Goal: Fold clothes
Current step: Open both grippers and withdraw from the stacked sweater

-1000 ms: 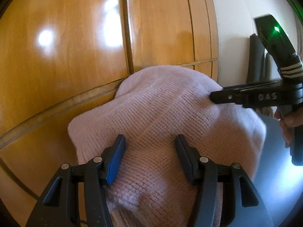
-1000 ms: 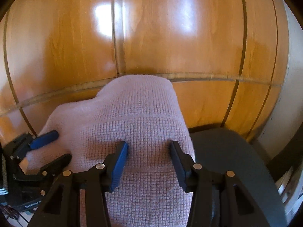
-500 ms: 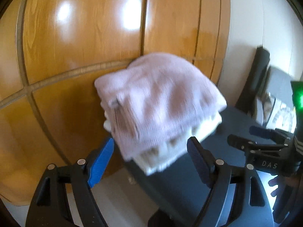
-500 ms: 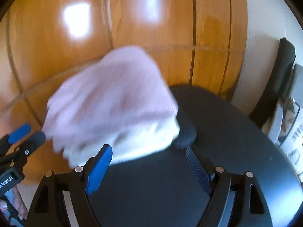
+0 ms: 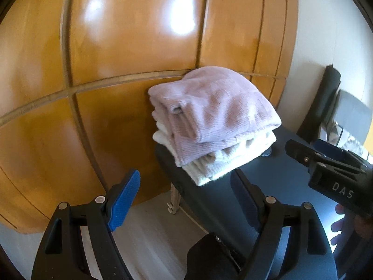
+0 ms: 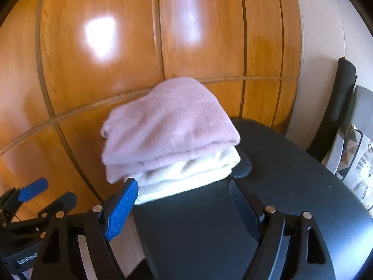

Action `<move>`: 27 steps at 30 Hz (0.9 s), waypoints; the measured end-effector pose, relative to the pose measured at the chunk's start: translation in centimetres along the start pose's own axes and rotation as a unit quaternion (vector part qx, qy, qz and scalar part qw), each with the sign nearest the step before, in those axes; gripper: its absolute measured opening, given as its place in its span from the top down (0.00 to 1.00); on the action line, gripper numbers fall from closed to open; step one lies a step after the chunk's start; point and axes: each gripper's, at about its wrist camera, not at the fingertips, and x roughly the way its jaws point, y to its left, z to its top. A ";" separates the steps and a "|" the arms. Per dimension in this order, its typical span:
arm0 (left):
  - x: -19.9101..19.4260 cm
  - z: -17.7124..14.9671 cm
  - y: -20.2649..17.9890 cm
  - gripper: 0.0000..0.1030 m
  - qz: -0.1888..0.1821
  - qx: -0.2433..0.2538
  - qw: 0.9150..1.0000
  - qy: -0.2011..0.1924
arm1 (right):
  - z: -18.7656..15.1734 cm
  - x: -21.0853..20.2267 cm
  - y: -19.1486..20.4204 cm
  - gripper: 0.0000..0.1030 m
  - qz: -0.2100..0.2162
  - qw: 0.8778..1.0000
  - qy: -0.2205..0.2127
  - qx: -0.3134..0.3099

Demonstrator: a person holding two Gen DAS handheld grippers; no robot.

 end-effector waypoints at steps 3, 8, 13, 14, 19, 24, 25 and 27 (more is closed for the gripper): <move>-0.3 0.2 1.0 0.20 -0.010 -0.024 1.000 0.006 | 0.0 -1.0 1.2 0.20 -0.002 1.000 -0.011 -0.007; -0.7 0.3 1.6 0.20 -0.020 -0.041 0.999 0.005 | -0.5 -2.1 2.9 0.20 0.000 1.000 -0.017 -0.009; -0.8 -0.1 1.5 0.20 -0.001 -0.028 1.000 0.004 | -1.8 -1.6 3.2 0.20 -0.017 1.000 -0.011 0.000; -0.8 -0.2 1.5 0.20 0.010 -0.021 1.000 0.003 | -1.8 -1.4 3.2 0.20 -0.016 1.000 -0.010 -0.001; -0.3 -0.4 1.8 0.20 0.023 -0.028 0.999 0.001 | -2.3 -0.6 3.2 0.20 -0.010 1.000 -0.006 -0.001; 0.1 -1.2 2.0 0.20 0.036 -0.066 0.997 -0.023 | -2.6 0.0 3.2 0.20 -0.008 1.000 -0.006 -0.011; 0.3 -1.4 1.8 0.20 0.035 -0.065 0.997 -0.021 | -2.5 0.0 3.2 0.20 -0.012 1.000 -0.008 -0.018; 0.8 -1.7 1.5 0.20 0.033 -0.061 0.997 -0.017 | -2.5 0.1 3.1 0.20 -0.011 1.000 -0.011 -0.022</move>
